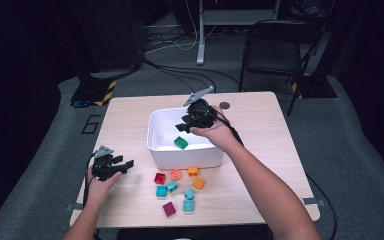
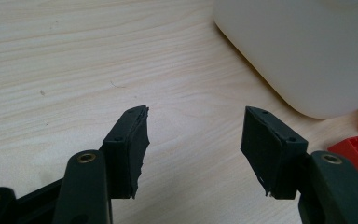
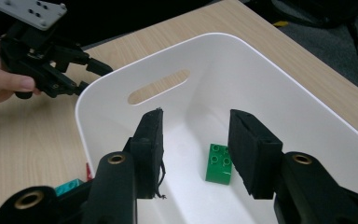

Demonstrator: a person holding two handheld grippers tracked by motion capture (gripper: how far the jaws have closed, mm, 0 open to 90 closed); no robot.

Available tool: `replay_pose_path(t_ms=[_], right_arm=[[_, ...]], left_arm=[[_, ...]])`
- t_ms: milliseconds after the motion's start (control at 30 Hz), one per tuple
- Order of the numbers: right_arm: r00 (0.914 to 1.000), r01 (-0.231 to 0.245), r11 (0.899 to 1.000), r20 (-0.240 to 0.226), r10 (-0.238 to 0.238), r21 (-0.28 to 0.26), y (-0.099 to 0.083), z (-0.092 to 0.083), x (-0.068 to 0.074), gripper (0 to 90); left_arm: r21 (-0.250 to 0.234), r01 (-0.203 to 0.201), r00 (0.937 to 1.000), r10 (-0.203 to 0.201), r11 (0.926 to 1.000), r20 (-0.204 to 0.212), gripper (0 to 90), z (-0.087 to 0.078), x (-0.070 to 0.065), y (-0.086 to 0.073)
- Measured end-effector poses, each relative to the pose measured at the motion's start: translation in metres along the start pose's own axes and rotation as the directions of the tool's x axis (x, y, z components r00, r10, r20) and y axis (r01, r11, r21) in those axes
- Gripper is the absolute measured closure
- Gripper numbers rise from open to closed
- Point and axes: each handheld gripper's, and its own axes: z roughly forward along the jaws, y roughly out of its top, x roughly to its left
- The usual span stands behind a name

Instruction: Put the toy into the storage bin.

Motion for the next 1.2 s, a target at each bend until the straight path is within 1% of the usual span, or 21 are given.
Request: replay_pose_path(t_ms=[67, 200, 267, 333, 400, 433, 500, 633, 700, 733, 767, 800, 833, 1000, 1100, 1200], right_arm=[[1.0000, -0.003, 1.000, -0.005, 0.003, -0.013, -0.002, -0.006, 0.004, 55.3], [0.9999, 0.011, 1.000, -0.010, -0.011, -0.018, -0.009, -0.017, 0.011, 55.4], [0.9999, 0.008, 1.000, -0.012, -0.008, -0.016, -0.014, -0.021, 0.015, 55.4], [0.9997, 0.015, 1.000, -0.021, -0.016, -0.024, -0.018, -0.026, 0.018, 55.4], [0.9993, 0.013, 0.999, -0.035, -0.014, -0.031, -0.022, -0.031, 0.021, 55.5], [0.9990, 0.021, 0.999, -0.039, -0.023, -0.041, -0.025, -0.032, 0.021, 55.4], [0.9989, 0.011, 0.999, -0.045, -0.013, -0.043, -0.030, -0.035, 0.023, 55.4], [0.9984, 0.024, 0.998, -0.050, -0.027, -0.052, -0.041, -0.039, 0.028, 55.5], [0.9983, 0.020, 0.998, -0.053, -0.023, -0.055, -0.046, -0.042, 0.031, 55.5], [0.9979, 0.025, 0.998, -0.058, -0.028, -0.060, -0.048, -0.043, 0.033, 55.5], [0.9979, 0.018, 0.998, -0.061, -0.021, -0.060, -0.050, -0.044, 0.035, 55.6], [0.9975, 0.026, 0.998, -0.065, -0.030, -0.065, -0.052, -0.044, 0.036, 55.6], [0.9972, 0.020, 0.998, -0.071, -0.025, -0.067, -0.055, -0.045, 0.038, 55.7], [0.9966, 0.019, 0.997, -0.079, -0.024, -0.074, -0.068, -0.045, 0.046, 55.7], [0.9967, 0.011, 0.997, -0.079, -0.017, -0.077, -0.076, -0.045, 0.050, 55.8], [0.9974, 0.016, 0.997, -0.068, -0.021, -0.080, -0.085, -0.043, 0.053, 56.0]], left_arm=[[0.000, -0.002, 1.0000, 0.002, 1.0000, -0.002, 40.9, 0.000, 0.000, 0.000], [0.001, -0.001, 1.0000, 0.001, 1.0000, -0.001, 40.9, -0.001, 0.000, 0.000], [0.001, 0.000, 1.0000, 0.000, 1.0000, -0.002, 40.9, 0.000, 0.000, 0.000], [0.000, 0.000, 1.0000, 0.000, 1.0000, -0.002, 40.9, -0.001, 0.000, 0.000], [0.001, 0.000, 1.0000, 0.000, 1.0000, -0.002, 40.9, -0.001, 0.000, 0.000], [0.003, -0.001, 1.0000, 0.001, 1.0000, -0.002, 40.9, -0.001, 0.000, -0.001], [0.010, -0.003, 1.0000, 0.003, 0.9999, 0.000, 40.9, -0.001, 0.000, 0.000], [0.006, -0.005, 1.0000, 0.005, 1.0000, -0.002, 40.9, -0.001, 0.000, 0.000], [0.007, -0.002, 1.0000, 0.002, 1.0000, -0.001, 40.9, -0.001, 0.000, 0.000], [0.008, -0.002, 1.0000, 0.002, 1.0000, -0.001, 40.9, -0.001, -0.001, -0.001], [0.010, -0.002, 1.0000, 0.002, 0.9999, 0.000, 40.9, -0.001, -0.001, 0.000], [0.012, -0.002, 1.0000, 0.002, 0.9999, 0.001, 40.9, -0.001, -0.001, 0.000], [0.012, -0.003, 1.0000, 0.003, 0.9999, 0.001, 40.9, -0.001, -0.001, 0.000], [0.012, -0.003, 1.0000, 0.003, 0.9999, 0.001, 40.9, -0.001, -0.001, -0.001], [0.013, -0.003, 1.0000, 0.003, 0.9999, 0.000, 40.9, -0.001, -0.001, -0.001], [0.013, -0.002, 1.0000, 0.002, 0.9999, 0.001, 40.9, -0.001, -0.001, -0.001]])
